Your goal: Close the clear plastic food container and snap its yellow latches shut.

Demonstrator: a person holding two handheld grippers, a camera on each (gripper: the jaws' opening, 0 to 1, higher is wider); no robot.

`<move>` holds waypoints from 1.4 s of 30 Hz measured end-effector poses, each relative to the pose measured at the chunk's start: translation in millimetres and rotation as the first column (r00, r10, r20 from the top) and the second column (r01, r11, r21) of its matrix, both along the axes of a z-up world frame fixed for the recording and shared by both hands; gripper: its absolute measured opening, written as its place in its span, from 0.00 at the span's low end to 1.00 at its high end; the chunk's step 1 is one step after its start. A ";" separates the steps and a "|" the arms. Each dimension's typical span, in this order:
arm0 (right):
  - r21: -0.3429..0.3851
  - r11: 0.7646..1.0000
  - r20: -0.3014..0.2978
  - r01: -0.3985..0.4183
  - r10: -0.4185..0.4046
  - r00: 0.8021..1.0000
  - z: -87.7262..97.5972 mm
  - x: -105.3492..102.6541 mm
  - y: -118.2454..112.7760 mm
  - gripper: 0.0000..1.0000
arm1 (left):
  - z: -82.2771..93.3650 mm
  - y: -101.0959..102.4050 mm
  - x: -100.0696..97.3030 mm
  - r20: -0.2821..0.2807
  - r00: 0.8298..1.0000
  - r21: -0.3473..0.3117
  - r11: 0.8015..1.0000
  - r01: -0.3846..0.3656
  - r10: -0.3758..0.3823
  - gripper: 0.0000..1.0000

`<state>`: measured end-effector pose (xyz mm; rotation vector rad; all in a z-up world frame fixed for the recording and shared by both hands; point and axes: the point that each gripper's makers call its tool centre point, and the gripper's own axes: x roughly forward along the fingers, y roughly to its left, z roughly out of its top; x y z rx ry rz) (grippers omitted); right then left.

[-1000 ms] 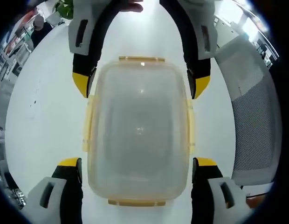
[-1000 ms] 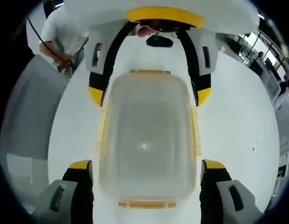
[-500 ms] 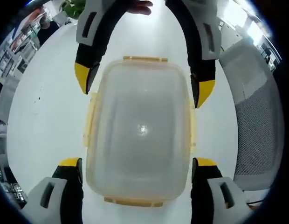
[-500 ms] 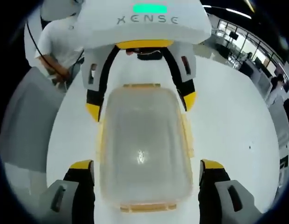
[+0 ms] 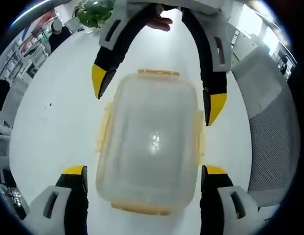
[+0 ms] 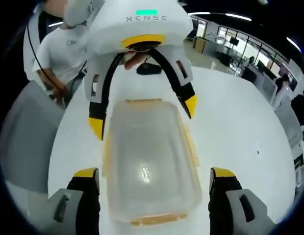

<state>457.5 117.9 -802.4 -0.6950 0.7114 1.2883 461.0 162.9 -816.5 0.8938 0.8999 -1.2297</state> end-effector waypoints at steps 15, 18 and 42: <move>0.100 0.986 -0.025 0.129 -0.128 0.992 5.1 2.3 -2.6 0.94 | 9.4 -2.3 -3.7 0.036 0.999 -0.066 0.997 -0.029 0.031 0.96; 0.118 0.982 -0.028 0.148 -0.146 0.989 8.8 2.8 -3.8 0.94 | 9.9 -2.2 -4.0 0.041 0.998 -0.077 0.996 -0.039 0.042 0.95; 0.188 0.958 -0.007 0.217 -0.219 0.976 20.5 -1.4 -8.8 0.94 | 15.5 6.6 -8.5 0.077 0.992 -0.136 0.986 -0.093 0.104 0.94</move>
